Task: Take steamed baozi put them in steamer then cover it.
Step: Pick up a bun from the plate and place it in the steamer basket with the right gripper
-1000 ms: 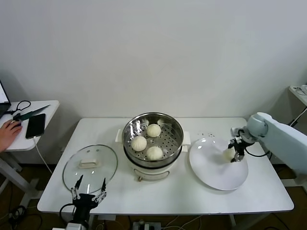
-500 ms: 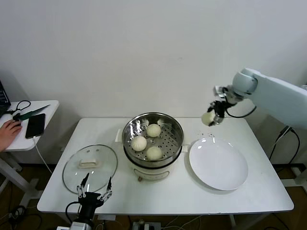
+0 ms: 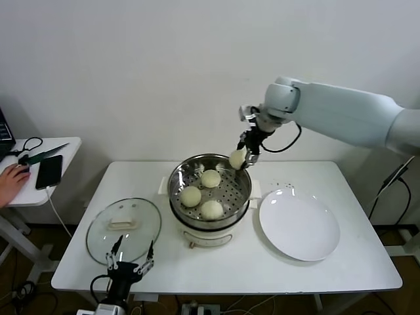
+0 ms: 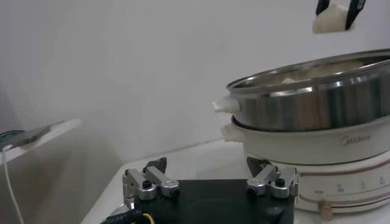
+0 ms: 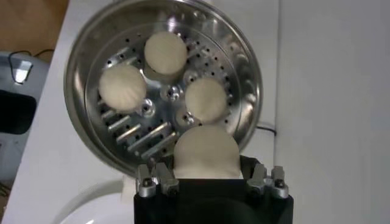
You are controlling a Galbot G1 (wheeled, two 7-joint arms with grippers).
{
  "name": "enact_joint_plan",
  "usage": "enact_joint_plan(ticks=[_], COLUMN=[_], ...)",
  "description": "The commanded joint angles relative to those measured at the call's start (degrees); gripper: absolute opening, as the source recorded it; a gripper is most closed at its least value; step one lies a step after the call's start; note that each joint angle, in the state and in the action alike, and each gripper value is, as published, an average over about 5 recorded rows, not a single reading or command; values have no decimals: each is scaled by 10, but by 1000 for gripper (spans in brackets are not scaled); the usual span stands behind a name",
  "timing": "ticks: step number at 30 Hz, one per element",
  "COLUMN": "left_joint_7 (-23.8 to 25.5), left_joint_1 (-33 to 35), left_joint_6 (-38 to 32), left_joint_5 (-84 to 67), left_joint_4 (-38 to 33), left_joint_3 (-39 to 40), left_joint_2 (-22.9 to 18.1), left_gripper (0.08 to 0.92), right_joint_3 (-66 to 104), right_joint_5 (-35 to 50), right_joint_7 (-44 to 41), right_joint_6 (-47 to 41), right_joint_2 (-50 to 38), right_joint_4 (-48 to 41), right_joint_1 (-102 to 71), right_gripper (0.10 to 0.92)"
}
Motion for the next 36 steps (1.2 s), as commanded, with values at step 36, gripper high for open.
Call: enact_joint_plan(ticks=[36], left_joint_7=[1], left_joint_1=[-4], left_joint_6=[5], left_joint_5=[-1], left_joint_4=[3], left_joint_3=[-12], left_joint_2=[-1], left_gripper=[823], right_joint_3=[-7], right_joint_5=[-53], right_joint_7=[26], right_joint_6=[-8], right_joint_2=[54], right_joint_4=[-19], right_joint_1=[-89], right_gripper=[819])
